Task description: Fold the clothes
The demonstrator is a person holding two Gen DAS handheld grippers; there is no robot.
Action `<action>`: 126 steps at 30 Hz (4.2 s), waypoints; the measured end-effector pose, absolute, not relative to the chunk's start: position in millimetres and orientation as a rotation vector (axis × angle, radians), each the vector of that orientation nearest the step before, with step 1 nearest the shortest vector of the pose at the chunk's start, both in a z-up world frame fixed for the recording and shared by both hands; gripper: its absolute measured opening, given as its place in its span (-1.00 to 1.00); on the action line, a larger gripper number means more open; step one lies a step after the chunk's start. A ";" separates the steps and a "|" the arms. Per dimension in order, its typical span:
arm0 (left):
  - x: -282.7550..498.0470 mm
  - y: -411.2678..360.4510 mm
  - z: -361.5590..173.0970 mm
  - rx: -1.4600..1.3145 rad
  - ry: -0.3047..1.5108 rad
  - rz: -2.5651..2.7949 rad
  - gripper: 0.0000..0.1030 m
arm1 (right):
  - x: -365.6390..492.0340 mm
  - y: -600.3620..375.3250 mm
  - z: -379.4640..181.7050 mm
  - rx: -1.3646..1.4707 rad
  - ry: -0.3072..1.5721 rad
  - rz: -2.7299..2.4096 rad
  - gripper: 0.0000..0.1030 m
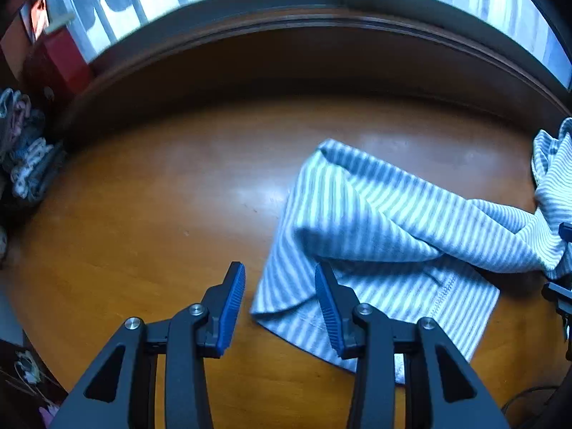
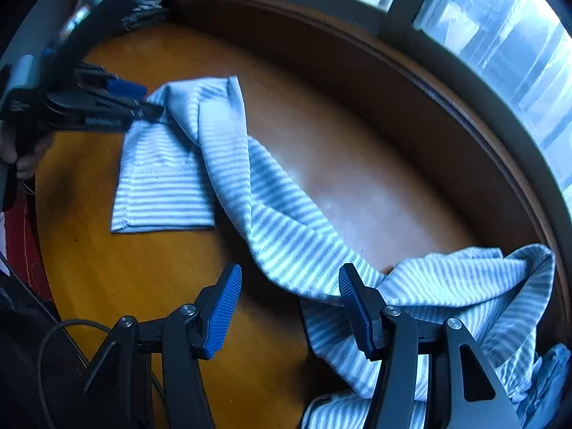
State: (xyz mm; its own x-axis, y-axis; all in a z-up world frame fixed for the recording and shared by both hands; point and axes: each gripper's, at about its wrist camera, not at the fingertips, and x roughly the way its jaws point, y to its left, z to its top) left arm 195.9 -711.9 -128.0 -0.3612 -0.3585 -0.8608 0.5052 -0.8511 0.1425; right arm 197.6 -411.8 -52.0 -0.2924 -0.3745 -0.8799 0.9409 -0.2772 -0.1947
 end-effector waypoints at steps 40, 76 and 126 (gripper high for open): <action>156.4 -690.5 -92.9 1.296 0.221 -2.504 -0.47 | 128.3 -382.1 18.6 0.875 0.651 -2.292 0.03; 66.1 -394.9 -140.8 1.677 0.151 -2.749 -0.93 | 57.8 -234.2 -69.6 1.215 0.456 -2.141 -0.44; 166.2 -539.6 -95.3 1.276 0.434 -2.463 -0.92 | 71.4 -236.1 -53.1 1.355 -0.048 -2.102 -0.83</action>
